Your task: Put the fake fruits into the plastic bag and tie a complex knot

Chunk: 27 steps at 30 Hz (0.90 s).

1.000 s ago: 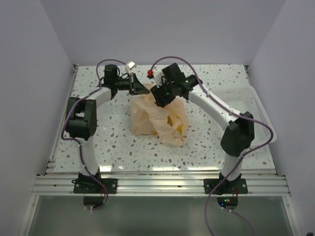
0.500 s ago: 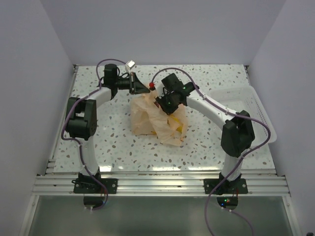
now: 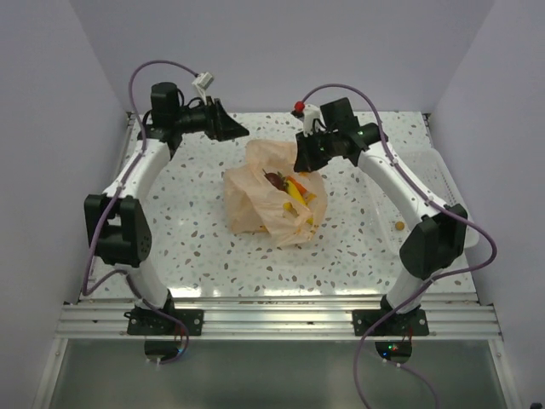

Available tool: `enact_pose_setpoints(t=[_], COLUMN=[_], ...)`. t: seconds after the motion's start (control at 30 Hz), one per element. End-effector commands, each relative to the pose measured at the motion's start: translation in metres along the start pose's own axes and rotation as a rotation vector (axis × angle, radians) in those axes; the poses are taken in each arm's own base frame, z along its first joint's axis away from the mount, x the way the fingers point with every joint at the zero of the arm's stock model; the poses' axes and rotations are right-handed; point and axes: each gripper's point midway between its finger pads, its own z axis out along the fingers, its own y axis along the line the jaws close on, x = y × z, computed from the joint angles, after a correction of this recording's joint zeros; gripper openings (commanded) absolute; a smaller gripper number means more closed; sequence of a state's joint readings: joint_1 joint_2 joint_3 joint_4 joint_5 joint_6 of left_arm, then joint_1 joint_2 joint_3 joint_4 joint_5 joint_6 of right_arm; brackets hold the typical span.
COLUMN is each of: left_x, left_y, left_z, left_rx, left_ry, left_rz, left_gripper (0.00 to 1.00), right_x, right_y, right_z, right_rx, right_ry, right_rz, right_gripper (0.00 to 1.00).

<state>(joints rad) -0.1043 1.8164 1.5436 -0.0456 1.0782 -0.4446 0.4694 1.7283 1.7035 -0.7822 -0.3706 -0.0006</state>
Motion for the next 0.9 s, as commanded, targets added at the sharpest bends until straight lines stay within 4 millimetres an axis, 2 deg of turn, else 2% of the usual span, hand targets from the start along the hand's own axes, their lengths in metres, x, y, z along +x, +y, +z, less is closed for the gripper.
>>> enact_pose_setpoints(t=[0.0,0.03,0.07,0.1,0.13,0.17,0.2,0.23,0.37,0.43,0.5,0.53,0.6,0.63,0.7,0.73,0.87], left_x=[-0.036,-0.03,-0.025,-0.022,-0.013,0.014,0.032,0.073,0.132,0.147,0.151,0.156,0.154,0.153,0.154,0.154,0.167], left_y=[-0.05,-0.054,-0.055,-0.07,-0.074,-0.084,-0.09,-0.104,-0.124,-0.134,-0.131,-0.136,-0.131,-0.137,-0.133,-0.138,-0.137], left_z=[-0.034,-0.039,-0.043,-0.049,-0.049,-0.042,-0.036,-0.021,-0.007,0.007,0.013,0.02,0.031,0.039,0.048,0.054,0.067], left_rx=[-0.085,-0.104,-0.119,-0.112,-0.112,-0.11,-0.092,0.0,0.053,0.084,0.085,0.1,0.079,0.094,0.083,0.092,0.134], left_ry=[-0.058,-0.043,-0.021,-0.004,0.037,0.153,0.221,0.337,0.514,0.522,0.554,0.556,0.576,0.565,0.583,0.576,0.611], left_rz=[0.38,0.41,0.522,0.598,0.659,0.793,0.864,0.975,1.266,1.359,1.448,1.482,1.545,1.592,1.627,1.659,1.678], left_gripper=[0.74,0.74,0.74,0.73,0.73,0.73,0.73,0.74,0.77,0.76,0.75,0.73,0.71,0.69,0.68,0.67,0.66], right_x=[-0.013,-0.013,-0.014,-0.015,-0.017,-0.019,-0.02,-0.02,-0.017,-0.013,-0.011,-0.01,-0.009,-0.007,-0.008,-0.007,-0.006], right_y=[0.027,0.027,0.022,0.02,0.02,0.014,0.014,0.014,0.01,0.009,0.01,0.01,0.008,0.008,0.008,0.008,0.005], right_z=[-0.009,-0.008,-0.009,-0.008,-0.011,-0.012,-0.013,-0.014,-0.013,-0.011,-0.01,-0.009,-0.01,-0.009,-0.009,-0.009,-0.012], right_rx=[-0.15,-0.16,-0.163,-0.172,-0.186,-0.186,-0.197,-0.21,-0.215,-0.218,-0.226,-0.228,-0.226,-0.228,-0.232,-0.233,-0.227], right_ry=[-0.044,-0.043,-0.049,-0.051,-0.057,-0.064,-0.068,-0.066,-0.064,-0.058,-0.055,-0.05,-0.051,-0.047,-0.05,-0.049,-0.054], right_rz=[0.079,0.11,0.127,0.139,0.153,0.17,0.179,0.198,0.229,0.25,0.26,0.266,0.272,0.279,0.282,0.286,0.294], right_gripper=[0.0,0.0,0.0,0.0,0.0,0.0,0.0,0.0,0.0,0.0,0.0,0.0,0.0,0.0,0.0,0.0,0.0])
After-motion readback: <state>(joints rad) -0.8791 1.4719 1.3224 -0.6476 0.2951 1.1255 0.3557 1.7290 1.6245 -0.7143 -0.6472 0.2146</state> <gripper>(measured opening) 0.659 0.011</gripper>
